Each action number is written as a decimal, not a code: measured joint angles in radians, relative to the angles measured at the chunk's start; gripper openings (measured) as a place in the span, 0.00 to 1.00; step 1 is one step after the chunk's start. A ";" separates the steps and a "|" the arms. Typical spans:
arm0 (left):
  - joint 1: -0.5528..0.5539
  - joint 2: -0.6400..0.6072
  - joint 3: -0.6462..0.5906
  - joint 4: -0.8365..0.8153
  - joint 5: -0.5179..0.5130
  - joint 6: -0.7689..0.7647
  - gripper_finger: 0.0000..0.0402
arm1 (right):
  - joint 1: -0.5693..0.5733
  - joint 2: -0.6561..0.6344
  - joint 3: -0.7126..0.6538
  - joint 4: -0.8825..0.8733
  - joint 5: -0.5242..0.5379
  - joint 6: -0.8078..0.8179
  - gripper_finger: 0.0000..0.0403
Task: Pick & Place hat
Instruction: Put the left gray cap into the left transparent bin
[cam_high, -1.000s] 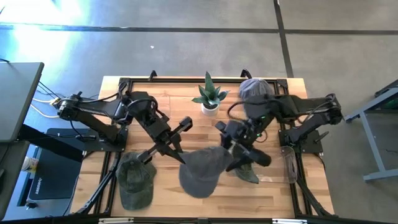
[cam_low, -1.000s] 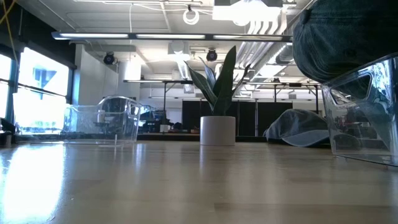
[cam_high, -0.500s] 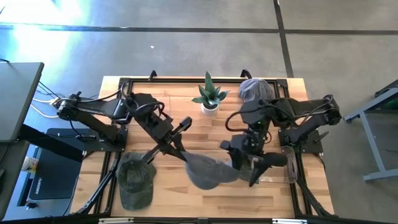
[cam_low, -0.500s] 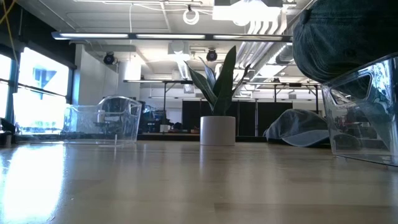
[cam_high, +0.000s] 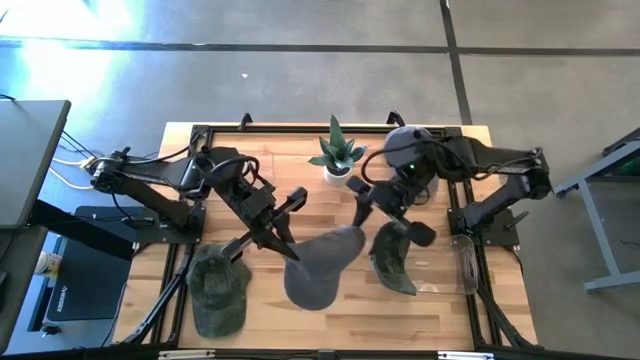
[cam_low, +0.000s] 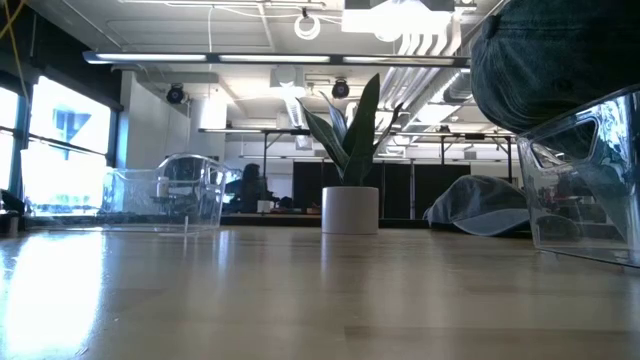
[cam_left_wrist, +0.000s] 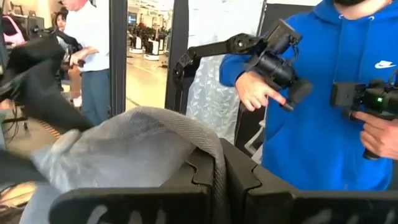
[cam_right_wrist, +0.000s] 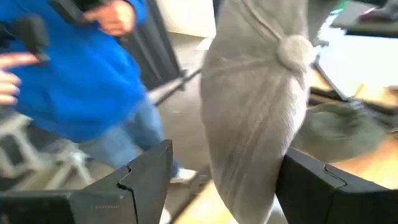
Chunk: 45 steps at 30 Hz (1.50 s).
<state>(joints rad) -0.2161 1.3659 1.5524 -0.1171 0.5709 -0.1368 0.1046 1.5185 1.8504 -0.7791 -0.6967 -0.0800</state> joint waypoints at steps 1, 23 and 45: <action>0.000 0.000 0.000 0.002 0.000 -0.001 0.01 | -0.009 0.005 0.000 0.005 0.005 -0.032 0.61; 0.000 -0.017 0.002 -0.128 -0.063 -0.145 0.01 | -0.125 0.185 0.000 0.218 -0.417 -0.082 0.61; 0.000 -0.127 0.001 -0.217 -0.199 -0.059 0.01 | -0.072 0.139 0.000 0.114 -0.088 -0.094 0.61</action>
<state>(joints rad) -0.2161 1.2388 1.5536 -0.3341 0.3718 -0.1958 0.0326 1.6573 1.8500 -0.6650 -0.7843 -0.1742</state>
